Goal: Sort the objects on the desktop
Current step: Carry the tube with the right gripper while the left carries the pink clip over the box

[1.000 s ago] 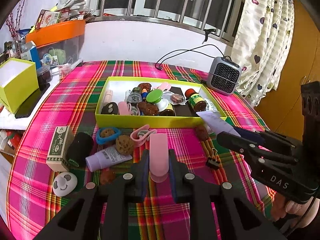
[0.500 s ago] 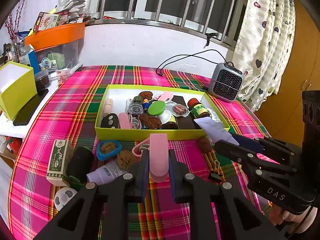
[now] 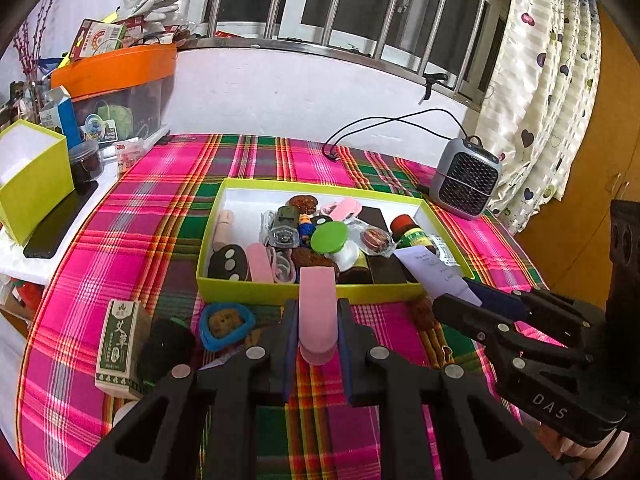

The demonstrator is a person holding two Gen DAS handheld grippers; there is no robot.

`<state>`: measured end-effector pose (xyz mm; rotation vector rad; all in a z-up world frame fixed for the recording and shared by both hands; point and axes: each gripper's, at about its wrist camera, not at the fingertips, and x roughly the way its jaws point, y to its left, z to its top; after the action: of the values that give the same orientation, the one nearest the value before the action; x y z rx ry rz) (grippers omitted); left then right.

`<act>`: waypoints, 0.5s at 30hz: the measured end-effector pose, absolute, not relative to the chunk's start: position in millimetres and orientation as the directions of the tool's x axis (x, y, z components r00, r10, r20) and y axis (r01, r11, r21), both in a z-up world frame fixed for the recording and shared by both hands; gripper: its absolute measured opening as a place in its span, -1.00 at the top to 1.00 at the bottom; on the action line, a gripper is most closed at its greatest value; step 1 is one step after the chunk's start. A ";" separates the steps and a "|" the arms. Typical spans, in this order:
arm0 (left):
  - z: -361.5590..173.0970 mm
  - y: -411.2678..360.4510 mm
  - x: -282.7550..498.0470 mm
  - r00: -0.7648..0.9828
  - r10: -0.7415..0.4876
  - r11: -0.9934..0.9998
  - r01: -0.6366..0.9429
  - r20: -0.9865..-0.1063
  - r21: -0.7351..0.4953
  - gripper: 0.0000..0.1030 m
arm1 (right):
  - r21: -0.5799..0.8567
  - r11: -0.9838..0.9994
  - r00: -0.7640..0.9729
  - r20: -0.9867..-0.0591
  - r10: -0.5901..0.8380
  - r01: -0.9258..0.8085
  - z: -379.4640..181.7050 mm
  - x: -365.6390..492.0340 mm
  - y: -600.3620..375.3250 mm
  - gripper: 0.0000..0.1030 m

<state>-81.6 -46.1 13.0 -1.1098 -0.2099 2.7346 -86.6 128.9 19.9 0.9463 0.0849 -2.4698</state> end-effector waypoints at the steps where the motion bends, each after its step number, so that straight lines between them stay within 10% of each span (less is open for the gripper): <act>1: 13.0 -46.2 -83.1 -0.704 0.221 -0.973 -0.114 -0.675 -0.199 0.65 | 0.114 -0.879 -0.640 -0.643 -0.421 0.464 19.9 -88.8 128.9 0.46; 15: 8.6 -52.4 -115.5 -0.703 0.206 -0.974 -0.083 -0.681 -0.210 0.65 | 0.099 -0.882 -0.641 -0.650 -0.408 0.461 14.7 -117.9 120.9 0.46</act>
<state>-115.5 -52.4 8.6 -1.1294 -0.2444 2.7510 -117.9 120.9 14.7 0.9563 0.1032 -2.4769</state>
